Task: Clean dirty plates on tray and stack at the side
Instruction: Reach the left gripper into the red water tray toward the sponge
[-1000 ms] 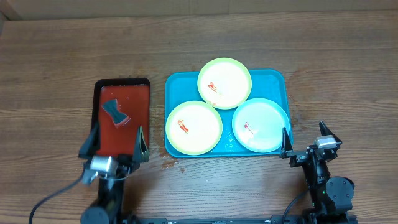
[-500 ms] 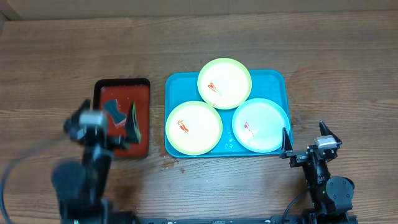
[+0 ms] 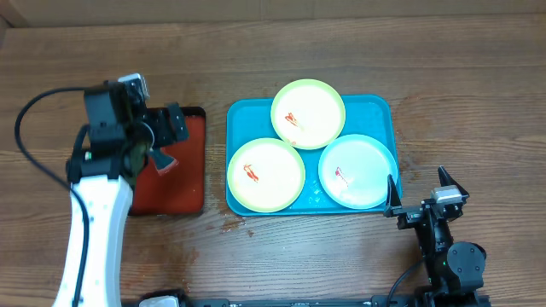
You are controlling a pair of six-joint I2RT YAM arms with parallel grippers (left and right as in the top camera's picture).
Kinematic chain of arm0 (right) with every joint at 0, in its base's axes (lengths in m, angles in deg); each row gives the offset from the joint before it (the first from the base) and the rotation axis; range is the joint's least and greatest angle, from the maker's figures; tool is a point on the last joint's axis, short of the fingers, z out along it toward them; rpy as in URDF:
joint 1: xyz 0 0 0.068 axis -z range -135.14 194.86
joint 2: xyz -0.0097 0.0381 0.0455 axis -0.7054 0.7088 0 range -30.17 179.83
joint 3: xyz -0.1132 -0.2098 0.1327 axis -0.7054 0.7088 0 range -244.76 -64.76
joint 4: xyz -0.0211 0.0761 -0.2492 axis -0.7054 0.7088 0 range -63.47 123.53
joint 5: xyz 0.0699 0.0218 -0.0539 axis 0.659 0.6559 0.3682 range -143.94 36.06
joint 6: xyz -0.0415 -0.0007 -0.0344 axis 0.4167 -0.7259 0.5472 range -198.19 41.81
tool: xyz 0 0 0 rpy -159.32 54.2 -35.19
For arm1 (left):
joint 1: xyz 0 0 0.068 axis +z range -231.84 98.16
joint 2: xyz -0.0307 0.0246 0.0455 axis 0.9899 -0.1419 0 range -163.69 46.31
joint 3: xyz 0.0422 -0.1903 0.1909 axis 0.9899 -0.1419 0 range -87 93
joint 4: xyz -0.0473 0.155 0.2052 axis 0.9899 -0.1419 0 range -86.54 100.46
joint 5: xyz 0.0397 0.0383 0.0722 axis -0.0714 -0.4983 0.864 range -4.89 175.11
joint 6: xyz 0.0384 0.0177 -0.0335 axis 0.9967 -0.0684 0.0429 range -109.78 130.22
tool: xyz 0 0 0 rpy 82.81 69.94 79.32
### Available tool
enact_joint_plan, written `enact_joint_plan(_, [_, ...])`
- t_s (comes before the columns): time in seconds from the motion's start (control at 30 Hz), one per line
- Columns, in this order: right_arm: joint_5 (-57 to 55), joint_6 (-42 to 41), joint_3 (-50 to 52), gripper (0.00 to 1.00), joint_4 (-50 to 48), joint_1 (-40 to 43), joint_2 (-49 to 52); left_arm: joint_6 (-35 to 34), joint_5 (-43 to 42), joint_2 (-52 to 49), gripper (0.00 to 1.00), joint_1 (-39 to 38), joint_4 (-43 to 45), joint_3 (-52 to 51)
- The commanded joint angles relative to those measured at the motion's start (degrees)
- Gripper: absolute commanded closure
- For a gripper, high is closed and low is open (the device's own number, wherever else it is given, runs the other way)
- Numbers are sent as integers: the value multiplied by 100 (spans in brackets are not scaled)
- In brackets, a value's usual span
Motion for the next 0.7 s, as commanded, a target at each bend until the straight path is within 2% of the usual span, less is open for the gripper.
enact_joint_plan(0.0, [-57,22,59,0,-35,-22,-46,-433,315,-433,1,28,-140,179])
enact_joint_plan(0.07, [-57,22,59,0,-35,-22,-46,-1298,708,-713,0,122,-372,245])
enact_joint_plan(0.13, [-57,20,59,0,-35,-22,-46,-1685,785,-979,0,280,-452,289])
enact_joint_plan(0.4, [-57,22,59,0,-35,-22,-46,-1882,717,-1814,0,549,87,291])
enact_joint_plan(0.57, [-57,22,59,0,-35,-22,-46,-1882,310,-2269,0,533,468,291])
enact_joint_plan(0.67, [-57,22,59,0,-35,-22,-46,-1884,452,-2553,0,514,531,291])
